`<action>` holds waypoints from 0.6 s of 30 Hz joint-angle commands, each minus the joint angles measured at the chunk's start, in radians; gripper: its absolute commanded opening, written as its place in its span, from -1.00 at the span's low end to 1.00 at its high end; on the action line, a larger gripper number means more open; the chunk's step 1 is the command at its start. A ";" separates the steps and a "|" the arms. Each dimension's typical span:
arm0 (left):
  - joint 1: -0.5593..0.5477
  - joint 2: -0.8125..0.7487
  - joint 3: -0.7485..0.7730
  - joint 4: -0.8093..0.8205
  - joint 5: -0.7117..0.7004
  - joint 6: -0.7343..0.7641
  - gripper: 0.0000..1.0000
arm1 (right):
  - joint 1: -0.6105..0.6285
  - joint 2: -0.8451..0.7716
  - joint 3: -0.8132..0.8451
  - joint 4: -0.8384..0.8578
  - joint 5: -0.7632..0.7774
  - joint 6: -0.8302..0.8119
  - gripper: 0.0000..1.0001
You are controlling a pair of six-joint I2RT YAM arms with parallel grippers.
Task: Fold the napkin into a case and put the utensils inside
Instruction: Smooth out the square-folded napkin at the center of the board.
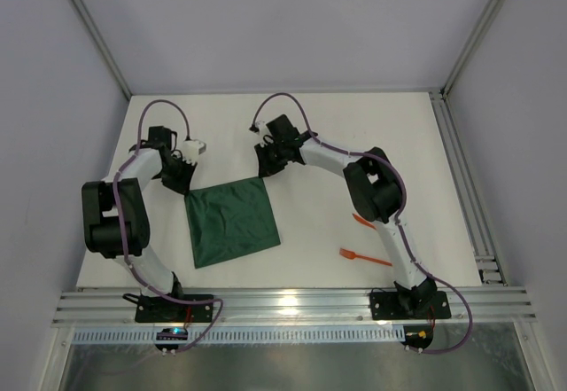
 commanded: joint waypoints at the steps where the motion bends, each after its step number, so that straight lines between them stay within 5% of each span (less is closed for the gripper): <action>1: 0.005 0.000 0.026 0.038 -0.016 0.020 -0.77 | -0.001 -0.074 0.009 -0.018 0.022 -0.013 -0.67; 8: 0.005 -0.011 0.013 0.064 -0.045 0.015 -0.28 | -0.004 -0.131 0.043 -0.050 0.071 -0.001 -0.34; 18: 0.005 -0.159 0.046 0.020 -0.024 -0.042 -0.16 | 0.054 -0.422 -0.271 0.037 0.196 0.087 -0.41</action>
